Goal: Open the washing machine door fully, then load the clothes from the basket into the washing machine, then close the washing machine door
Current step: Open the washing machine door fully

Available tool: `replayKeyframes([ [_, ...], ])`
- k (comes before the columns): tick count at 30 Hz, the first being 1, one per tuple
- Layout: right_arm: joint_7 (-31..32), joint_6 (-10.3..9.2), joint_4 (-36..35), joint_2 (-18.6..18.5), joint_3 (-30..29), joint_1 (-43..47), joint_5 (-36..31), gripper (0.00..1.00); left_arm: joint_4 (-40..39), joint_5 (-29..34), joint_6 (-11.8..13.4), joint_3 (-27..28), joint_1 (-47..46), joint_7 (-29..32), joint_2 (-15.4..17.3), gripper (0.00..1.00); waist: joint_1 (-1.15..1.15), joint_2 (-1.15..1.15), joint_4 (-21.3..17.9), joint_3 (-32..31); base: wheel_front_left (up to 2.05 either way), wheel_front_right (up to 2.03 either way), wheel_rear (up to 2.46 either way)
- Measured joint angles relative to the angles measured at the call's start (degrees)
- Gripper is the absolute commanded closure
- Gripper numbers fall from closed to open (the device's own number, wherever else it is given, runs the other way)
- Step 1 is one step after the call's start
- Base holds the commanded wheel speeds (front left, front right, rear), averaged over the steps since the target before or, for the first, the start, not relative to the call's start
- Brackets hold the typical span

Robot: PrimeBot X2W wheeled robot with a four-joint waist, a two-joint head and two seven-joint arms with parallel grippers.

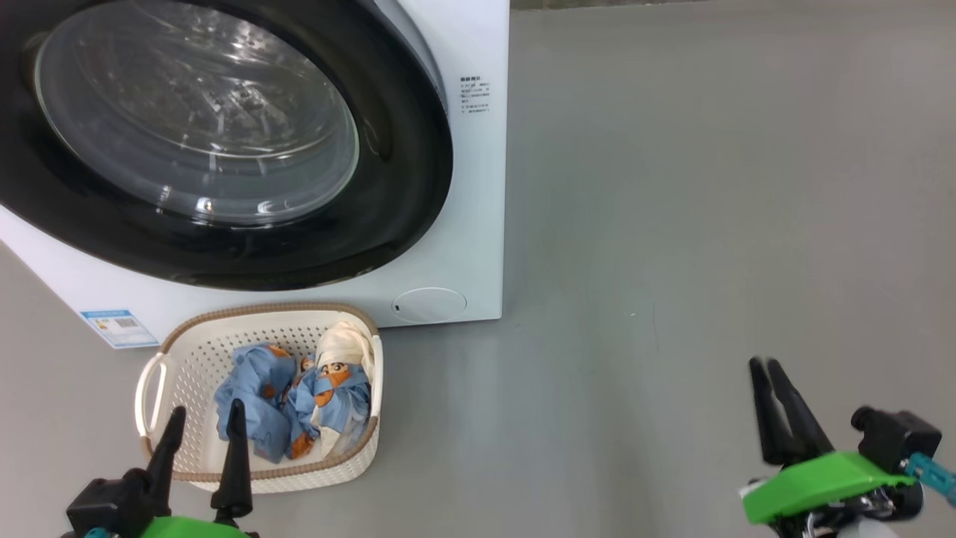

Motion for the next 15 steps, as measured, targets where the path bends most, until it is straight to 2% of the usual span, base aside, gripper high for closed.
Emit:
replayKeyframes([
  [6, -0.03, 0.0, -2.57, 0.81, 1.62, -6.09, 8.4, 1.0, 0.23, -0.71, 0.0, -0.07, -0.02, 0.0, -0.4, 0.0, 0.0, 0.0, 0.09, 0.99, 0.0, 0.0, 0.0],
  [15, -0.48, -0.01, -4.85, 1.15, 4.65, -20.0, 32.04, 1.0, 0.81, -1.55, 0.0, -1.4, -1.9, 0.0, -0.44, 0.0, 0.0, 0.0, 1.08, 3.35, 0.0, 0.0, 0.0],
])
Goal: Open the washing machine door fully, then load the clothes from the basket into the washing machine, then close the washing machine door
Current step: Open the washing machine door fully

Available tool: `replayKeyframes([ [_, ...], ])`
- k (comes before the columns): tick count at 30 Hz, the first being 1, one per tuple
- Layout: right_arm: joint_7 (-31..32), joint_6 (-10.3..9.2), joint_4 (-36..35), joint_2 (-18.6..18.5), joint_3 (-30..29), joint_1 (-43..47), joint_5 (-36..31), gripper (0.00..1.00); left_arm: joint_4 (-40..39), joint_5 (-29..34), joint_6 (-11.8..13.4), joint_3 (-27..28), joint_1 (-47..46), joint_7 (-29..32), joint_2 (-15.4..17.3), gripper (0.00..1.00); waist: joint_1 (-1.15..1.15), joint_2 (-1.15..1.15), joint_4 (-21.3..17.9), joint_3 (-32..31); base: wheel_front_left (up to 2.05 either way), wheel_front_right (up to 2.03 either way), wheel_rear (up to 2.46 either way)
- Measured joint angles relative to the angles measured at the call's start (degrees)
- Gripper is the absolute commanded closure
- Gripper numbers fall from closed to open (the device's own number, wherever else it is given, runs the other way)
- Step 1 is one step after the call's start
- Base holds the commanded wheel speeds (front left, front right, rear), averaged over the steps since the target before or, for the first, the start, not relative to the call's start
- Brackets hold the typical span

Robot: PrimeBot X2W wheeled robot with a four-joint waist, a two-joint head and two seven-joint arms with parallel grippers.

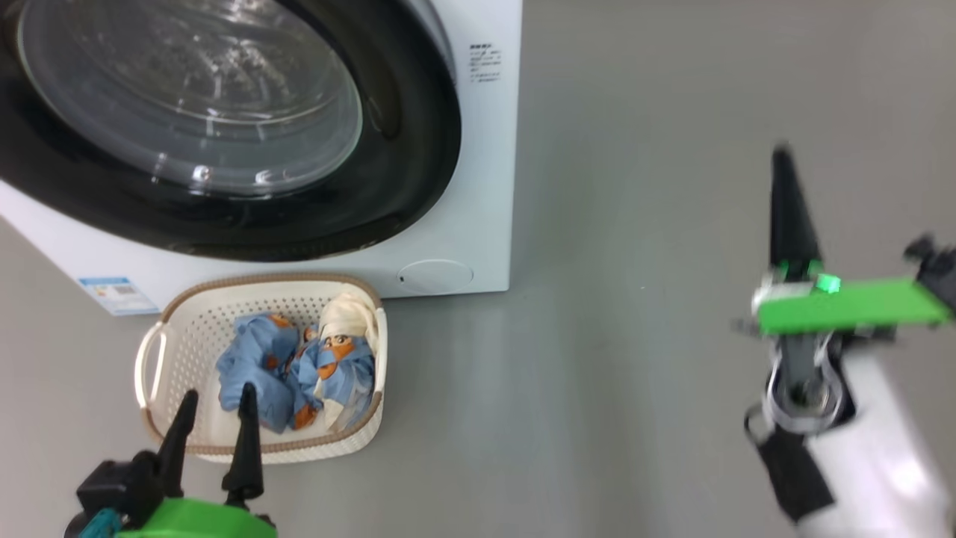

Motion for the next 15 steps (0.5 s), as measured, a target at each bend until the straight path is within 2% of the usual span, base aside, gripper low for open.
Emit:
replayKeyframes([
  [5, -0.01, 0.0, 0.16, -2.46, 1.12, -9.14, 9.37, 1.0, 0.01, -0.73, 0.0, -1.46, -2.14, 0.0, -0.32, 0.0, 0.0, 0.0, 1.52, 1.56, 0.0, 0.0, 0.0],
  [9, 0.2, 0.0, 2.92, -4.46, 4.23, -15.26, 16.48, 1.0, 0.01, -1.52, 0.0, -2.24, -3.96, 0.0, -0.55, 0.0, 0.0, 0.0, 3.11, 3.14, 0.0, 0.0, 0.0],
  [15, 7.88, 0.0, 7.88, -7.8, 7.04, -23.23, 27.73, 1.0, -0.01, -2.49, 0.0, -3.22, -6.47, 0.0, -1.12, 0.0, 0.0, 0.0, 6.05, 5.75, 0.0, 0.0, 0.0],
])
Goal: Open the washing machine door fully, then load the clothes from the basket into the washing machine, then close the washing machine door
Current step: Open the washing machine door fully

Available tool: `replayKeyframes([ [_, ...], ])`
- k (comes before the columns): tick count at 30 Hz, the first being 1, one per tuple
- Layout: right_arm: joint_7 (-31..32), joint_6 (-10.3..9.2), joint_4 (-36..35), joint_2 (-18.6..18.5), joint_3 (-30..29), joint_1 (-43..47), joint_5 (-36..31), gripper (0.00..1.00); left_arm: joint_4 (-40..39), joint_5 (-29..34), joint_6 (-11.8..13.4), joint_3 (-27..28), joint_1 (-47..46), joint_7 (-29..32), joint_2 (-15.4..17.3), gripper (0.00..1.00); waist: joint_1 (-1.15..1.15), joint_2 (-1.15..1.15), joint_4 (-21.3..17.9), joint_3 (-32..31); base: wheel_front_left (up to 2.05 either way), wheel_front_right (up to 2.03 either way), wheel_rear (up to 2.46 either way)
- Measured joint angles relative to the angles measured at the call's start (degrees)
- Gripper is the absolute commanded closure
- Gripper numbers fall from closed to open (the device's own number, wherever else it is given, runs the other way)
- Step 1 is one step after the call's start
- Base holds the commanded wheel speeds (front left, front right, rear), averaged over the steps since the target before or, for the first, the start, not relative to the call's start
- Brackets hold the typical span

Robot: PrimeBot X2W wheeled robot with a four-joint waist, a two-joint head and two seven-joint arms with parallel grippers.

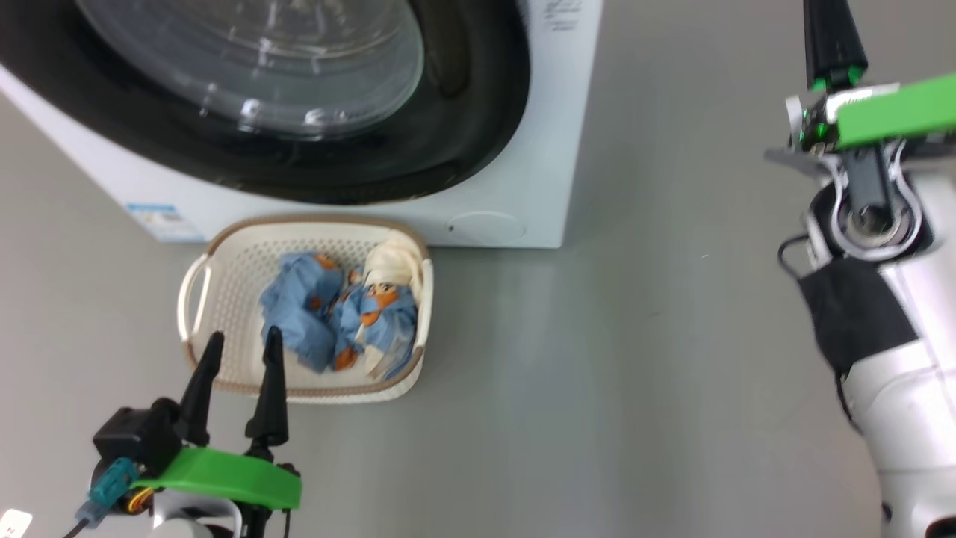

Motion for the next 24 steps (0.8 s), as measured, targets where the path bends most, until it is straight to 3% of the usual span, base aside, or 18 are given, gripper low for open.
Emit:
replayKeyframes([
  [6, 10.1, 0.0, 4.98, -1.51, 1.08, -5.47, 7.14, 1.0, -0.02, -0.9, 0.0, -0.58, -1.69, 0.0, -0.67, 0.0, 0.0, 0.0, 2.61, 2.96, 0.0, 0.0, 0.0],
  [15, 23.21, 0.0, 10.45, -3.46, 3.47, -13.34, 9.39, 1.0, -0.23, -2.18, 0.0, -1.93, -4.91, 0.0, -1.26, 0.0, 0.0, 0.0, 5.36, 8.19, 0.0, 0.0, 0.0],
  [24, 29.25, 0.0, 13.85, -3.79, 4.69, -19.34, 9.33, 1.0, -0.74, -3.26, 0.0, -3.52, -8.07, -0.01, -1.87, 0.0, 0.0, 0.0, 7.36, 13.23, 0.0, 0.0, 0.0],
])
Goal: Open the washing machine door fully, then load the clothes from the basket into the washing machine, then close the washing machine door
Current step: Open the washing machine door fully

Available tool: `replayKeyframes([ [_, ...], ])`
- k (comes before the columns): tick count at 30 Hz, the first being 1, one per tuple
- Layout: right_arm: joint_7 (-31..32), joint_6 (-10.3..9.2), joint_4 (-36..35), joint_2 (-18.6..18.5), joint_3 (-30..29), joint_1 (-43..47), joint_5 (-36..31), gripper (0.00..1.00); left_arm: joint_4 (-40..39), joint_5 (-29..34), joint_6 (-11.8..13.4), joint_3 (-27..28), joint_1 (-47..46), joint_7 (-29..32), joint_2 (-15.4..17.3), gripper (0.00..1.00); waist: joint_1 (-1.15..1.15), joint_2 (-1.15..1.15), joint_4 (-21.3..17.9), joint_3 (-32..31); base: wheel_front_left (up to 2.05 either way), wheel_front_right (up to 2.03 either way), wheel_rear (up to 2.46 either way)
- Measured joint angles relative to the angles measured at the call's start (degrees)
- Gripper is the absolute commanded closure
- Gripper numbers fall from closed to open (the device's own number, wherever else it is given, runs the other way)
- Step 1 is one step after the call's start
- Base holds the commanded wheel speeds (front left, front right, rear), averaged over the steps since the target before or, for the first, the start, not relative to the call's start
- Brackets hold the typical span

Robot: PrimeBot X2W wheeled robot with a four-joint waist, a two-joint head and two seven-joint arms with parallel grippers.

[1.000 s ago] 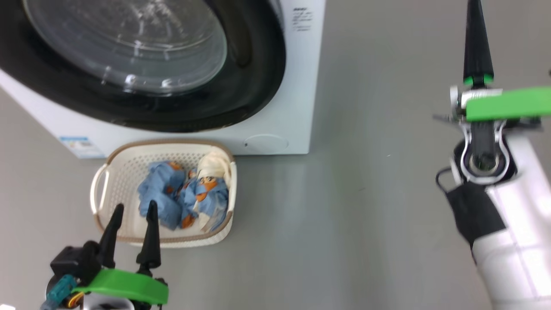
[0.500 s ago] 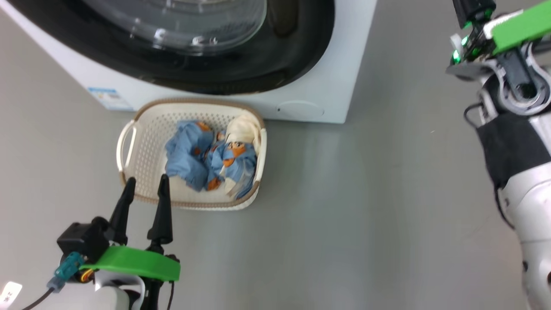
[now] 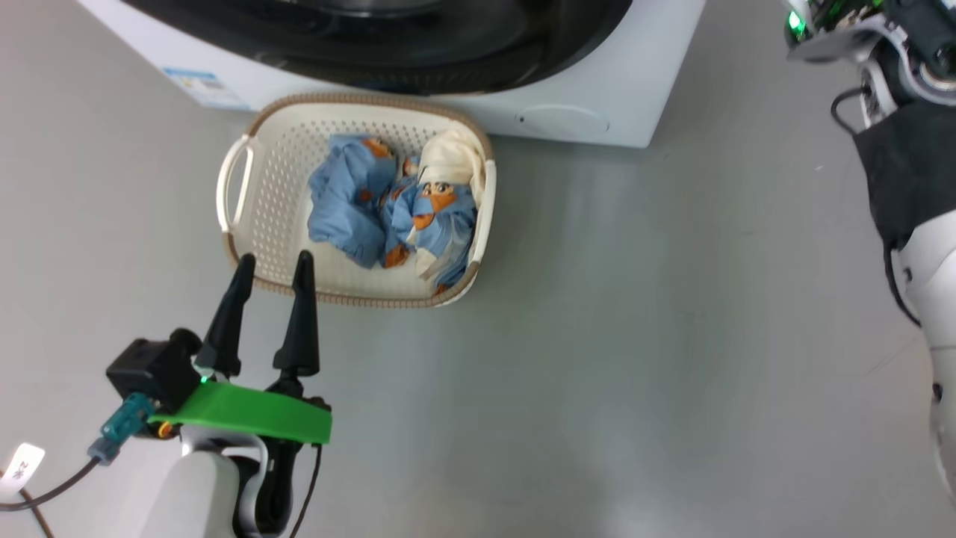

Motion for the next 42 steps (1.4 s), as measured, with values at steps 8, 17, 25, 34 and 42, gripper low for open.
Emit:
replayKeyframes([
  [8, 3.74, 0.0, 3.25, -0.38, 1.38, -5.63, -0.55, 1.0, -0.6, -0.71, 0.0, -1.32, -2.07, 0.01, -0.46, 0.0, 0.0, 0.0, 1.73, 3.87, 0.0, 0.0, 0.0],
  [17, 4.74, 0.0, 5.54, -0.37, 2.46, -8.45, -1.37, 1.0, -0.88, -1.2, 0.0, -1.9, -2.76, 0.0, -0.54, 0.0, 0.0, 0.0, 3.3, 6.09, 0.0, 0.0, 0.0],
  [25, 5.15, 0.0, 5.82, -0.49, 3.63, -8.86, -3.21, 1.0, -1.02, -1.2, 0.0, -2.46, -3.5, 0.0, -0.75, 0.0, 0.0, 0.0, 3.76, 6.42, 0.0, 0.0, 0.0],
  [34, 6.32, -0.08, 3.96, -0.37, 5.19, -5.82, -3.16, 1.0, -0.79, -1.2, 0.0, -2.66, -3.49, 0.0, -0.81, 0.0, 0.0, 0.0, 3.41, 4.1, 0.0, 0.0, 0.0],
  [42, 7.88, -0.08, 0.52, 0.8, 6.8, -0.27, -3.03, 1.0, -0.55, -1.16, 0.0, -2.69, -2.13, 0.0, -0.85, 0.0, 0.0, 0.0, 2.74, 1.31, 0.0, 0.0, 0.0],
])
